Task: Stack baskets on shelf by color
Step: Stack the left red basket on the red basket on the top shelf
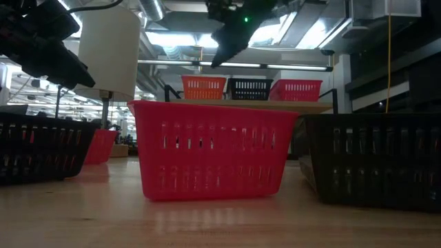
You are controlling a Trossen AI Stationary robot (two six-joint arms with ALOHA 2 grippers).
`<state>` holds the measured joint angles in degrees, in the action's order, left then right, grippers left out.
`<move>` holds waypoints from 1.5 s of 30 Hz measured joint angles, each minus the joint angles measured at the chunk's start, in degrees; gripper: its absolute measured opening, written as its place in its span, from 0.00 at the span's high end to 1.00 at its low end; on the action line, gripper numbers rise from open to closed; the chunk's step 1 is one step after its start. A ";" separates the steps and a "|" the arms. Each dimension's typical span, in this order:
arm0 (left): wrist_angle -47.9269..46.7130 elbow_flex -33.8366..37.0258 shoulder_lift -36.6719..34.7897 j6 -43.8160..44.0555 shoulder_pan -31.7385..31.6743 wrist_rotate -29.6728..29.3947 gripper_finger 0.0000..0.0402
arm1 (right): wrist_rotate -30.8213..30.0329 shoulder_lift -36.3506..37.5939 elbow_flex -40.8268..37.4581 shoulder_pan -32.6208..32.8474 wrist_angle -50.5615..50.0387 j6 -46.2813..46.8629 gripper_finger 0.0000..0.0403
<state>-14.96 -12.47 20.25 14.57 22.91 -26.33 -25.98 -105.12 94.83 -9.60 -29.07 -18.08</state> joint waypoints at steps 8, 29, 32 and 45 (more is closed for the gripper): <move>0.03 0.00 -0.01 0.00 0.00 0.00 1.00 | 28.34 0.09 8.16 4.50 -18.21 3.02 0.78; -11.24 -18.29 21.27 17.01 0.00 0.94 1.00 | 43.87 4.09 -9.18 18.84 -49.48 16.61 0.78; -26.17 -25.51 29.63 24.63 -0.52 -0.27 1.00 | 39.95 6.94 -12.83 20.30 -46.06 19.80 0.78; -43.42 -30.67 49.15 49.54 -5.34 12.73 1.00 | 26.43 22.90 -25.86 27.62 -37.65 37.10 0.78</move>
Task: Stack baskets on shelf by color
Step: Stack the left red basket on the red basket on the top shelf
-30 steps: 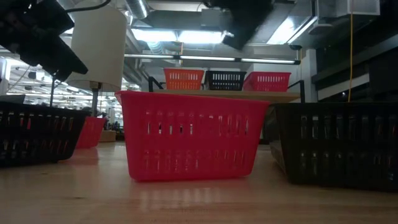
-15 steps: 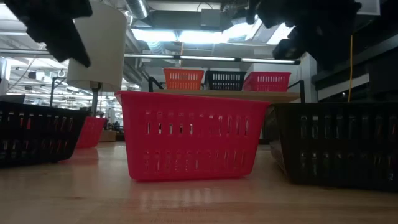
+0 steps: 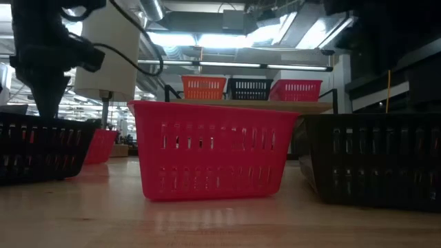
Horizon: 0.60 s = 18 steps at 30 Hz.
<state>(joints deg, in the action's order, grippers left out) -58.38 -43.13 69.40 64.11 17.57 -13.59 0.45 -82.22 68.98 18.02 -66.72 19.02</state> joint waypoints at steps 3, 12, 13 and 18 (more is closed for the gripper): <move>0.61 0.00 1.74 0.23 -0.05 0.00 1.00 | -2.81 2.85 -1.75 2.76 0.13 4.62 0.78; 0.31 0.00 1.87 4.82 -1.60 -0.21 1.00 | -7.60 7.56 -4.60 11.44 0.79 16.47 0.78; 0.29 0.00 1.87 4.80 -2.11 -0.21 1.00 | -8.45 7.70 -4.60 12.50 0.88 18.28 0.78; 0.33 0.00 1.97 3.08 -5.36 -0.49 1.00 | -12.87 7.79 -4.60 17.65 1.71 26.32 0.78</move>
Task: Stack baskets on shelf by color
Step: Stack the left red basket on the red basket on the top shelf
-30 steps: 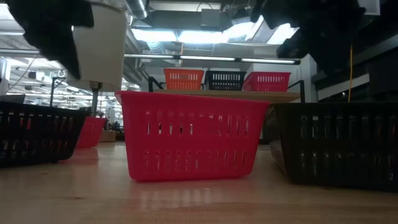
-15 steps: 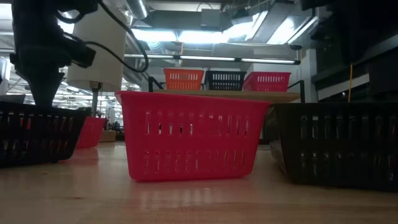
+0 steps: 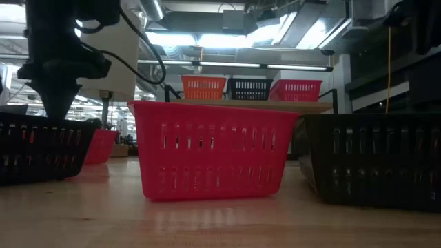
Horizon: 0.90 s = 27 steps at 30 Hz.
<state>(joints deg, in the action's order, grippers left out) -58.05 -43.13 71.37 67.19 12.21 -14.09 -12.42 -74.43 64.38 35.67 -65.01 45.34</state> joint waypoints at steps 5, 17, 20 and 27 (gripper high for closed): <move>0.64 0.02 1.67 -4.37 -4.15 -2.36 1.00 | -3.33 0.00 0.00 3.89 1.64 4.15 0.78; 14.54 0.07 11.51 -16.16 -9.98 -0.54 1.00 | -8.10 -0.04 -0.02 6.28 3.83 8.28 0.78; 22.53 0.07 12.47 -19.60 -10.62 1.29 1.00 | -8.12 -0.04 -0.02 6.26 3.89 8.26 0.78; 43.54 0.00 15.47 -27.30 -10.67 6.79 1.00 | -8.49 -0.04 -0.02 6.26 4.02 8.11 0.78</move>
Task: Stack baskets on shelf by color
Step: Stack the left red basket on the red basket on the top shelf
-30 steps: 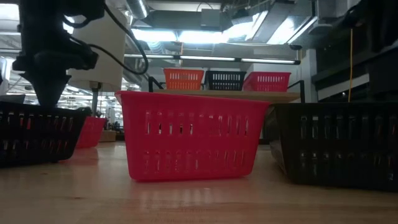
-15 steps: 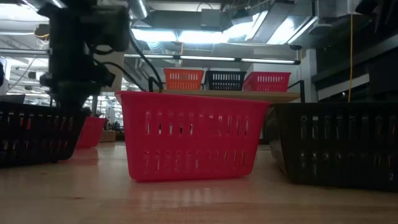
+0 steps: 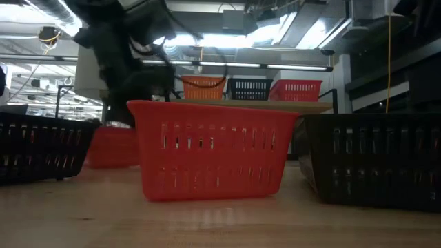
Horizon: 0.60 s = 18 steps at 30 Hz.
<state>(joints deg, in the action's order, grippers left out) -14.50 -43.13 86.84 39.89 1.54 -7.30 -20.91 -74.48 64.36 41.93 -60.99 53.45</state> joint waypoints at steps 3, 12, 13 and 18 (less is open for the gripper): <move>7.52 0.00 1.17 -2.19 -0.01 1.69 1.00 | -0.48 0.00 0.00 0.00 0.00 0.05 0.78; 24.56 -0.02 0.74 -10.35 1.11 5.38 1.00 | -0.52 0.00 0.00 0.00 2.21 0.07 0.78; 26.42 -0.14 0.03 -11.71 1.40 5.36 1.00 | -0.52 0.00 0.00 0.00 2.62 0.09 0.78; 22.48 -1.84 -7.45 -19.77 3.35 5.34 1.00 | -0.50 -0.01 0.00 0.00 3.48 0.05 0.78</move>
<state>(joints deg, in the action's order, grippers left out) 7.98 -44.98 79.40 20.12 4.89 -1.96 -21.41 -74.49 64.36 41.93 -57.51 53.51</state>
